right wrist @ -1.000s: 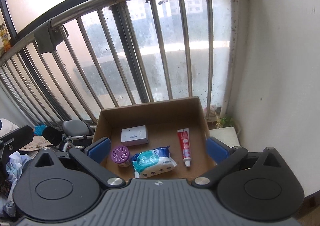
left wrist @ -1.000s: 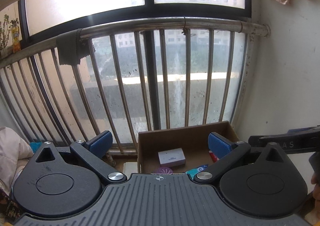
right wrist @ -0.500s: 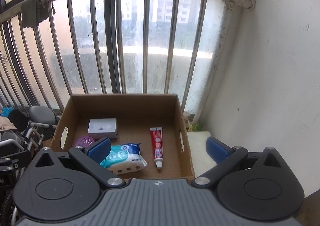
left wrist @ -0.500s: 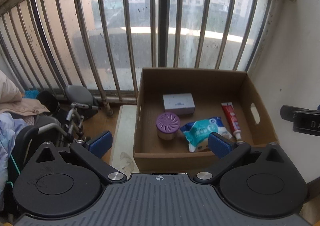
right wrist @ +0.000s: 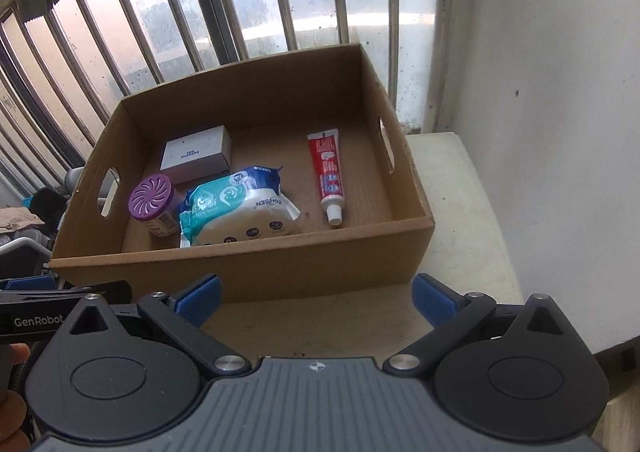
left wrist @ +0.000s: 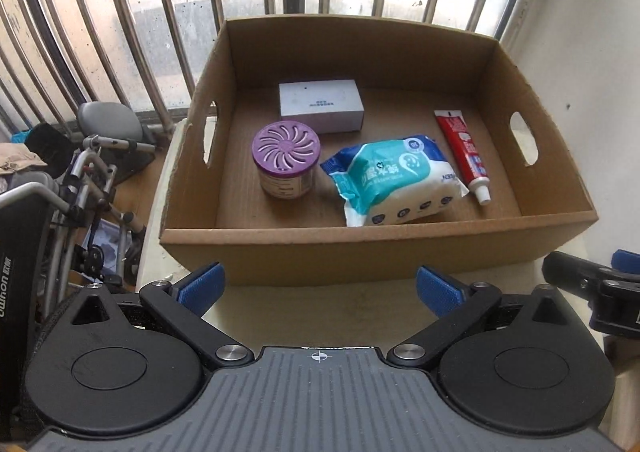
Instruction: Organize objects
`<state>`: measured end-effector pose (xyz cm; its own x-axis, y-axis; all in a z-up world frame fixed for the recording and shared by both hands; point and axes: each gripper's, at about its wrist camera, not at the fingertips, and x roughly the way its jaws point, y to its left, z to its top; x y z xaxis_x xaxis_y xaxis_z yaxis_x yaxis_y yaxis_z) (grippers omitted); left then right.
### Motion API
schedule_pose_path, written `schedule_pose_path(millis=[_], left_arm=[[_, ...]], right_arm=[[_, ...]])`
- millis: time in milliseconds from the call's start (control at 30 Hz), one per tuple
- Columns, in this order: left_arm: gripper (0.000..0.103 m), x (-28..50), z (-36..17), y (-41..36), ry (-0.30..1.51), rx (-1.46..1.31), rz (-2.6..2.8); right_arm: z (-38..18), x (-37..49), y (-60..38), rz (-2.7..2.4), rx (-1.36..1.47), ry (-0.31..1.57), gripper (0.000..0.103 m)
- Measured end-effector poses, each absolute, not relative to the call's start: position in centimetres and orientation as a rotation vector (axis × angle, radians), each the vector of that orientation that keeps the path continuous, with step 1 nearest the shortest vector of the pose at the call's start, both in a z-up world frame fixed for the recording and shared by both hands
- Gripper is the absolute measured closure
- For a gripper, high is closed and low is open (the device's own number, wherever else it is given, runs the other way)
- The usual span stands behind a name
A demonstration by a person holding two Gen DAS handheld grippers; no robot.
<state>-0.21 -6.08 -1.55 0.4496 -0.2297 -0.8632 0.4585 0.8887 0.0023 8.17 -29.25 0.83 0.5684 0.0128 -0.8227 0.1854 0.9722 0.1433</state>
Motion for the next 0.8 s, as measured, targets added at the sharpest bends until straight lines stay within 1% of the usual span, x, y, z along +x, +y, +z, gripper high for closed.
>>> schedule_pose_path(millis=[400,800], left_arm=[[0.001,-0.6,-1.5,-9.1,1.023,0.289,-0.451],[0.001,0.3,-1.6,-9.3,1.033,0.268,-0.450]], right_arm=[[0.0,10.4,-31.0,-0.062,0.217,0.961,0.000],[-0.2,11.4,-31.2,-0.043,0.198,0.979,0.000]])
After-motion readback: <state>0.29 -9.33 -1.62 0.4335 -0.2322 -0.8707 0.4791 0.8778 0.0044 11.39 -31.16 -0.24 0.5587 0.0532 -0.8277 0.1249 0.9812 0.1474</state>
